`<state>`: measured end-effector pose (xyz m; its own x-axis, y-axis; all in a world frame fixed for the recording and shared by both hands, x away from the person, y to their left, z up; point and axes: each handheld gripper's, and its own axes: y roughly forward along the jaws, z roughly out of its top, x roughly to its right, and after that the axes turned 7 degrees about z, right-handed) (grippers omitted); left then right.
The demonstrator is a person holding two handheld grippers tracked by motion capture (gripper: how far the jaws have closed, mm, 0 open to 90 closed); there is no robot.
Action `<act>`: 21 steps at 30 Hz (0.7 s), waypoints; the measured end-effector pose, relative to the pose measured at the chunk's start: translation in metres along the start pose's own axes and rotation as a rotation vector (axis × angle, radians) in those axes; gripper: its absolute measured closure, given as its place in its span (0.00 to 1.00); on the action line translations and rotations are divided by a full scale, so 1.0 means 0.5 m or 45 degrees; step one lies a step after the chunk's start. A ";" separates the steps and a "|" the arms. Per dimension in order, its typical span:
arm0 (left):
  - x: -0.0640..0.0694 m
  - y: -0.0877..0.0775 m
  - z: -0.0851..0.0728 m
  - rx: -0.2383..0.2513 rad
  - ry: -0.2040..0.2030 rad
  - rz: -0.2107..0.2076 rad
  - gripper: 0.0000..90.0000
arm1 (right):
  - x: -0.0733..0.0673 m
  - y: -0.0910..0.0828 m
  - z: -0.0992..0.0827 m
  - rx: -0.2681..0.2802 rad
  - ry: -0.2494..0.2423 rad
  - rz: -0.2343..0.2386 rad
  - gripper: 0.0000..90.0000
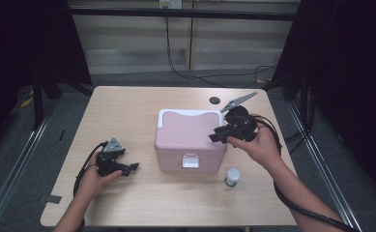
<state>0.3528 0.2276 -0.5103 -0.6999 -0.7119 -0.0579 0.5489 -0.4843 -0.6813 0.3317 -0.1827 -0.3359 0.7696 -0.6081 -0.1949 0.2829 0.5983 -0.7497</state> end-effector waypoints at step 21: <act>-0.010 -0.005 -0.003 0.006 -0.078 -0.003 0.17 | 0.000 0.012 -0.006 -0.009 -0.037 0.001 1.00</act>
<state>0.3544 0.2330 -0.5095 -0.6719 -0.7405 -0.0115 0.5496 -0.4881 -0.6781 0.3317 -0.1806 -0.3423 0.7859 -0.5923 -0.1774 0.2783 0.5951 -0.7539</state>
